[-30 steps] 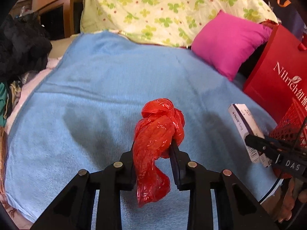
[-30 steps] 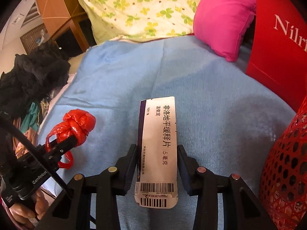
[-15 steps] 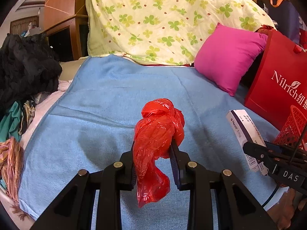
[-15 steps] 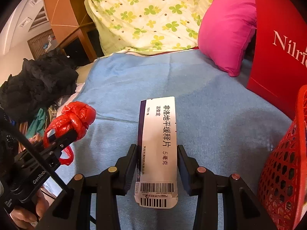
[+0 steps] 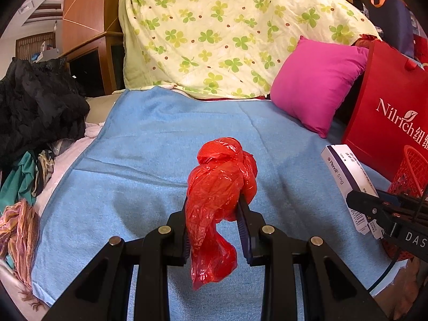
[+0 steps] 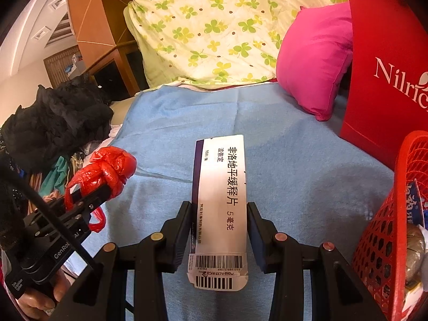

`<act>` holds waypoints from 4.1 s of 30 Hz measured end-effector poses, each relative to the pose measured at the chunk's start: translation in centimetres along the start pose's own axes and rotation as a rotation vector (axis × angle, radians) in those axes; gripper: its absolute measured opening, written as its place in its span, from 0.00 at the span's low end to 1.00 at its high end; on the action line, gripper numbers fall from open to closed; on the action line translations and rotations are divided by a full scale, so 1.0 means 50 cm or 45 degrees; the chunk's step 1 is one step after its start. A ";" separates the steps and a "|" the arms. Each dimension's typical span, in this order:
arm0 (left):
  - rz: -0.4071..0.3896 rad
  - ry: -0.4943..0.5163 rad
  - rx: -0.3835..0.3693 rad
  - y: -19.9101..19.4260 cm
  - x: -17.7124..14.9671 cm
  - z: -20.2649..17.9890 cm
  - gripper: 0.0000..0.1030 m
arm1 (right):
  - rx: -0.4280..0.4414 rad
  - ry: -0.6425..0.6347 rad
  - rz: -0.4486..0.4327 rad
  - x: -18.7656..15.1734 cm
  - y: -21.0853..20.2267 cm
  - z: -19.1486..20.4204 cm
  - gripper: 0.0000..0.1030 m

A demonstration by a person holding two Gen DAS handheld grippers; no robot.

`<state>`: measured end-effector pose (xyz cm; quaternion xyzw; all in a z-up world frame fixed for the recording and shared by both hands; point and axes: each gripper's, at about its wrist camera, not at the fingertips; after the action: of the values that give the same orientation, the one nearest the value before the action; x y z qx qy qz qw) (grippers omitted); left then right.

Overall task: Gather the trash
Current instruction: 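Hold the red bag and white box raised above the blanket with both tools, then carry the red bag and white box over the red mesh wastebasket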

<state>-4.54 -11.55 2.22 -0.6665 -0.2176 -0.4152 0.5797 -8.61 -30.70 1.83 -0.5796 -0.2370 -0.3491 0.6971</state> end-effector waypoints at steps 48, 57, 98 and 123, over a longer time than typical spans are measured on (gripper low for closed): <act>-0.038 0.135 0.028 -0.005 -0.005 -0.069 0.31 | 0.000 -0.057 -0.101 -0.005 -0.063 -0.016 0.42; -0.044 0.168 0.032 -0.004 -0.008 -0.081 0.31 | -0.006 -0.045 -0.104 -0.007 -0.071 -0.033 0.42; -0.121 0.268 0.019 -0.054 -0.026 -0.101 0.31 | -0.023 -0.046 -0.154 -0.004 -0.102 -0.047 0.42; -0.200 0.256 0.106 -0.236 -0.014 -0.123 0.31 | 0.035 0.043 -0.402 -0.039 -0.232 -0.064 0.42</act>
<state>-15.91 -14.54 8.55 -0.5777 -0.2271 -0.5146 0.5915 -18.96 -34.39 7.16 -0.5198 -0.3182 -0.4607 0.6452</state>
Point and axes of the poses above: each gripper's, at about its wrist camera, not at the fingertips, and y roughly the way its jaws point, z to its left, x to its top
